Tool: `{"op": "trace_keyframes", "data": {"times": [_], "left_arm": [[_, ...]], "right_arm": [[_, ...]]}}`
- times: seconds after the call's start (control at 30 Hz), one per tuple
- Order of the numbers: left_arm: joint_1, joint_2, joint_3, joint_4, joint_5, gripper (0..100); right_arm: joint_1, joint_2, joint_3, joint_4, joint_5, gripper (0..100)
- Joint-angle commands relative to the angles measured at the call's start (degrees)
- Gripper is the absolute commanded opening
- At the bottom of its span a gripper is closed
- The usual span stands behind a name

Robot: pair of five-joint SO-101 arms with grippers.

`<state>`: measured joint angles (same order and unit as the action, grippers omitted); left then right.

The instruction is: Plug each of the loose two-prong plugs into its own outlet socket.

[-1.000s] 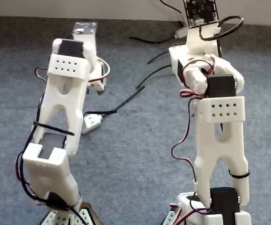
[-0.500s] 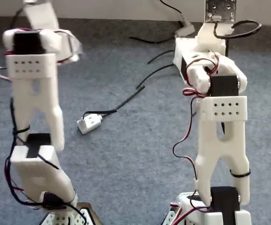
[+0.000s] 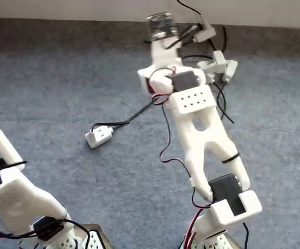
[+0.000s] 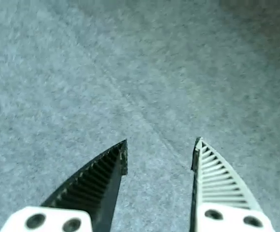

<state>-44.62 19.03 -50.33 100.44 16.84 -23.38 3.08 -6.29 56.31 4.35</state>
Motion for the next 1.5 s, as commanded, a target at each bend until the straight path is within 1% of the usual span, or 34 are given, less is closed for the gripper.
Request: {"op": "trace_keyframes", "data": {"times": [0.0,0.1,0.2,0.33,0.4,0.47,0.57,0.67,0.77,0.9,1.0,1.33,1.47], "left_arm": [[-3.65,-0.22,5.41,-2.11,0.18,23],[-5.23,-0.31,12.00,-6.77,0.18,23],[-5.32,-0.31,16.04,-9.76,0.18,23],[-4.97,-0.31,19.38,-12.04,0.18,23],[-4.97,-0.31,19.82,-12.22,0.18,23],[-4.97,-0.31,19.91,-12.22,0.18,23],[-5.32,-0.31,19.91,-12.22,0.18,23],[-5.41,-0.31,20.00,-12.13,0.18,23],[-5.41,-0.31,20.00,-12.04,-2.37,23],[-5.49,-0.31,20.00,-11.96,-4.04,23],[-5.49,-0.31,20.00,-12.04,-4.13,23],[-5.49,-0.31,20.00,-12.13,-4.13,23],[-5.41,-0.31,20.00,-12.13,-4.13,23]], "right_arm": [[-4.18,0.75,-0.48,-0.13,17.76,7.4],[-4.44,3.65,-0.57,1.01,24.09,8.0],[-5.41,7.16,-0.92,3.65,30.51,13.0],[-10.51,10.95,-0.92,9.54,41.32,20.2],[-12.88,12.09,-0.92,11.74,45.01,22.1],[-14.64,12.35,-0.92,12.09,47.03,22.4],[-17.27,12.62,-0.92,11.82,47.91,22.4],[-19.38,12.62,-0.48,9.36,48.00,22.4],[-20.62,13.23,-0.31,7.43,48.09,22.4],[-22.90,17.80,-1.01,9.10,51.69,22.6],[-24.75,20.97,-1.01,7.87,51.69,22.7],[-25.54,21.85,-1.01,3.03,51.96,22.7],[-26.68,21.85,-5.23,4.62,51.96,22.7]]}}
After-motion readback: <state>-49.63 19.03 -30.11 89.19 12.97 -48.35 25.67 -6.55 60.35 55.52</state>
